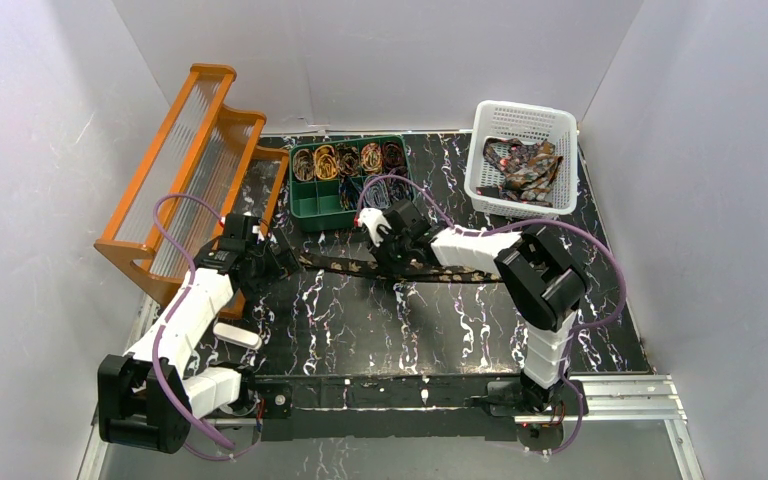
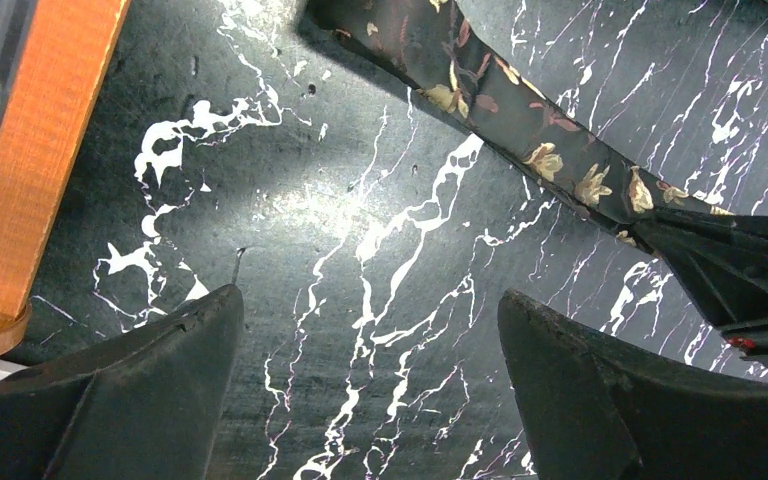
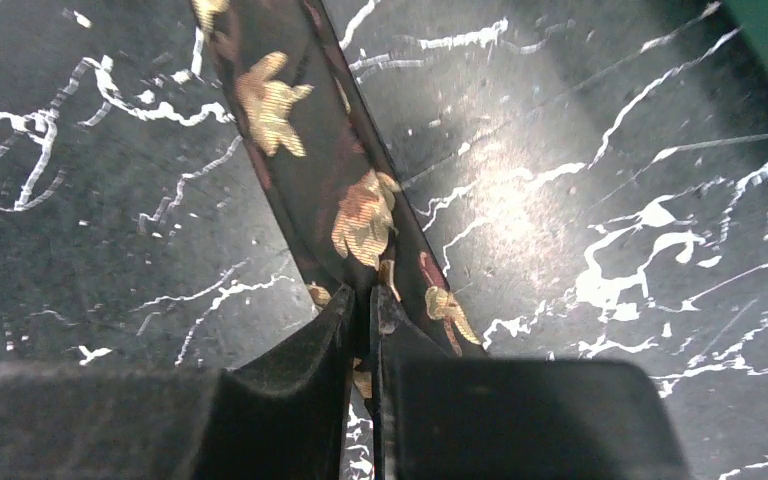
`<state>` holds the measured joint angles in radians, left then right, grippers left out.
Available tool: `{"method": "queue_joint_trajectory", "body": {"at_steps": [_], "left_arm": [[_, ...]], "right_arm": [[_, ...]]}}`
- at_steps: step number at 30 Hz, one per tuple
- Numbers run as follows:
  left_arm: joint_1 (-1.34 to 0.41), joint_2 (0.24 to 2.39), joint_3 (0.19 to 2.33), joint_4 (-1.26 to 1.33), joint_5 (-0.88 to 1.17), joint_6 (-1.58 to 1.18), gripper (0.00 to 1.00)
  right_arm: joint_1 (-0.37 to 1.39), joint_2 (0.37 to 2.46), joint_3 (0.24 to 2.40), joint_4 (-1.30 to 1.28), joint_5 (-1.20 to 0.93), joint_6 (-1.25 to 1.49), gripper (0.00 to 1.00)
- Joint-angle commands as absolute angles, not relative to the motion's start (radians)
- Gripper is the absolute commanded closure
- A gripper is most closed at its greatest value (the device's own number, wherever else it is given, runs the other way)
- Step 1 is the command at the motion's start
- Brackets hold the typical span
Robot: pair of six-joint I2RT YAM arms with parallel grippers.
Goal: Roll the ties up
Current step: Flatten out the tie at the center of the board.
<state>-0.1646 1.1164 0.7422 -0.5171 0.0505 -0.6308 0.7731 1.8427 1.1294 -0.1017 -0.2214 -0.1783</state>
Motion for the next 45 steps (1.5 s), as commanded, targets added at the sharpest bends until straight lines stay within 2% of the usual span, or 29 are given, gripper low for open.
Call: {"method": "queue_joint_trajectory", "body": {"at_steps": [1,5,8,11,14,18,24,25,31,35,40,45], "left_arm": [[-0.156,1.094,0.775,-0.558,0.034,-0.618,0.05],[-0.156,1.089,0.774,-0.563,0.029,-0.619,0.05],[-0.156,1.088,0.779,-0.563,0.029,-0.617,0.05],[-0.156,1.087,0.789,-0.569,0.028,-0.610,0.04],[-0.156,1.082,0.796,-0.568,0.041,-0.594,0.04],[-0.156,1.069,0.798,-0.556,0.073,-0.564,0.03],[-0.156,1.039,0.813,-0.545,0.152,-0.508,0.03],[-0.156,1.033,0.817,-0.543,0.159,-0.502,0.03],[-0.156,0.999,0.840,-0.544,0.172,-0.480,0.02],[-0.156,0.981,0.841,-0.550,0.166,-0.483,0.02],[-0.156,0.978,0.840,-0.554,0.168,-0.488,0.01],[-0.156,0.974,0.845,-0.555,0.176,-0.483,0.02]], "right_arm": [[0.775,1.878,1.158,-0.126,-0.133,-0.154,0.82],[0.776,1.857,1.164,-0.127,-0.103,-0.125,0.82],[0.776,1.835,1.138,-0.111,-0.070,-0.115,0.75],[0.776,1.816,1.130,-0.126,-0.091,-0.106,0.58],[0.776,1.779,1.137,-0.129,-0.145,-0.076,0.49],[0.776,1.723,1.127,-0.056,-0.174,0.002,0.28],[0.775,1.758,1.131,-0.008,-0.117,0.031,0.17],[0.775,1.774,1.142,-0.008,-0.091,0.045,0.03],[0.764,1.796,1.191,-0.039,0.053,0.187,0.01],[0.695,1.799,1.193,-0.021,-0.179,0.263,0.01],[0.691,1.861,1.214,-0.076,-0.301,0.186,0.04],[0.693,1.885,1.193,-0.055,-0.324,0.107,0.07]]}}
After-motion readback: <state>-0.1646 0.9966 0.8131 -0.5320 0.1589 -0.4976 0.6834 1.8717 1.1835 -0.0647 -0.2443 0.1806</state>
